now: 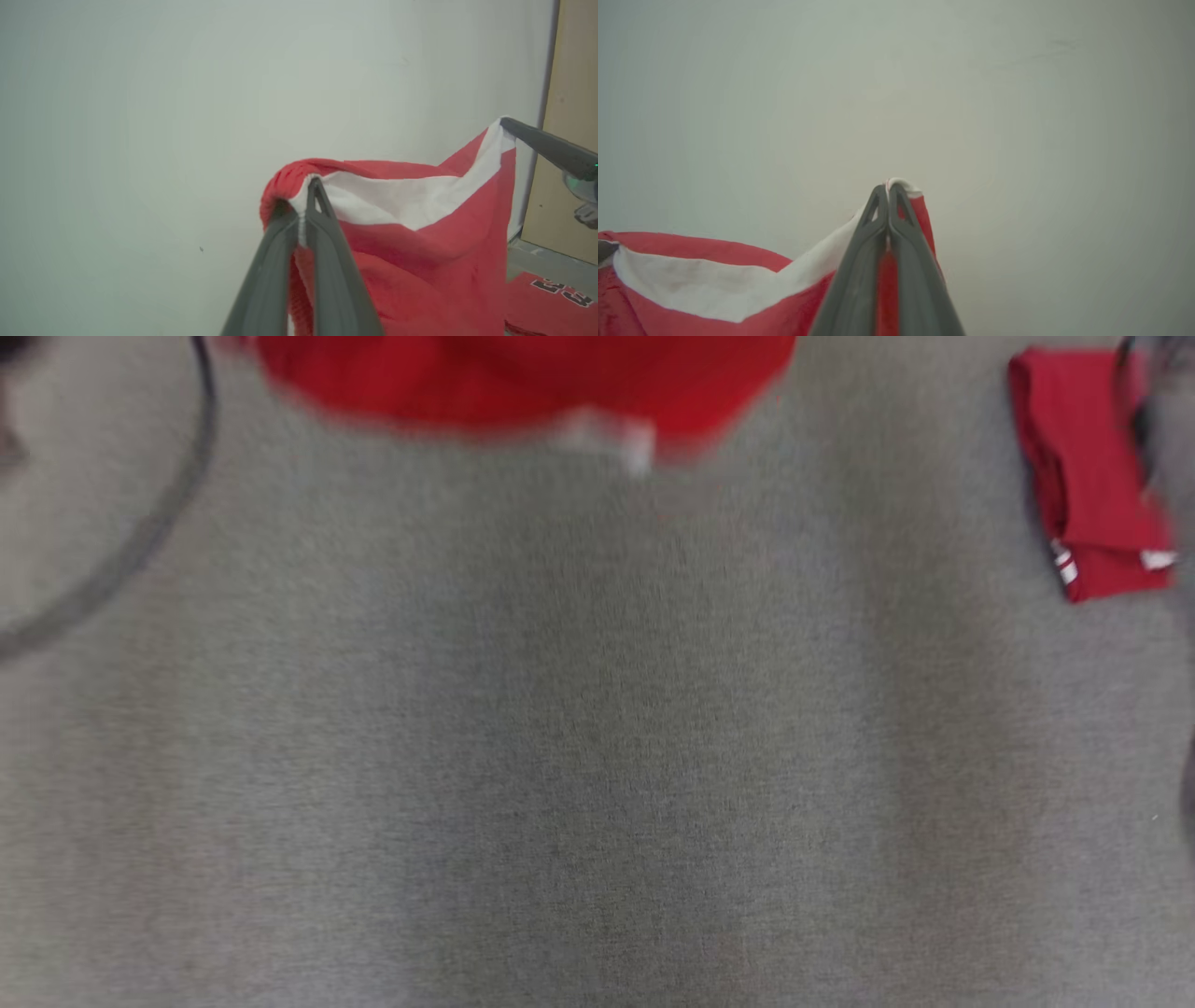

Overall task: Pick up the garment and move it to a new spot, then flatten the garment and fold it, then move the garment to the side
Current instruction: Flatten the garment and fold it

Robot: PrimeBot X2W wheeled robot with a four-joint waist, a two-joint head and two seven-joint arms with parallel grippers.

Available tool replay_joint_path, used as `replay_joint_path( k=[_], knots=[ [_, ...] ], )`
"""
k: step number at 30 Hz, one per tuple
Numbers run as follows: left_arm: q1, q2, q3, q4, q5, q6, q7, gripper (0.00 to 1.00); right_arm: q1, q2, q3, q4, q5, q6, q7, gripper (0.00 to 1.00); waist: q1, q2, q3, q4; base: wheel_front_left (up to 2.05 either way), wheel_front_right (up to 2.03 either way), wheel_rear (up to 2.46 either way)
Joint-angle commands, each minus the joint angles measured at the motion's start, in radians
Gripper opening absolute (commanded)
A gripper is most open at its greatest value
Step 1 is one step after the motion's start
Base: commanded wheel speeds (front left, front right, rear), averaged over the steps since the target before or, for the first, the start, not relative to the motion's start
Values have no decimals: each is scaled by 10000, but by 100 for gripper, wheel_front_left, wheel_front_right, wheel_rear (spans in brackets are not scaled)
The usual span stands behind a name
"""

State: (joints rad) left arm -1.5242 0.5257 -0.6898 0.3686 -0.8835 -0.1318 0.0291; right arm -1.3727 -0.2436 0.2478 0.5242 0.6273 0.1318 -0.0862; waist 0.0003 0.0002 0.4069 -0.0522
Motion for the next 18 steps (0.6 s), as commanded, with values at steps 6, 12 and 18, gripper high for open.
replay_joint_path(
  k=[6, 12, 18],
  knots=[
    [-2358, -470, -47, 1440, -762, 23, -170, 0, -3000, -70, -374, 1746, 318, -25, 475, 0, -3, -2, 2060, -401, 0, 0, 0],
    [-3787, -446, -835, 2175, -1111, 24, -346, 0, -4617, -226, -1, 2903, -89, -26, 215, 0, -3, -2, 2565, -464, 0, 0, 0],
    [-4314, -303, -1803, 2824, -1637, 24, -654, 0, -5011, -206, 452, 3486, -20, -26, -135, 0, -3, -2, 2940, -604, 0, 0, 0]
  ],
)
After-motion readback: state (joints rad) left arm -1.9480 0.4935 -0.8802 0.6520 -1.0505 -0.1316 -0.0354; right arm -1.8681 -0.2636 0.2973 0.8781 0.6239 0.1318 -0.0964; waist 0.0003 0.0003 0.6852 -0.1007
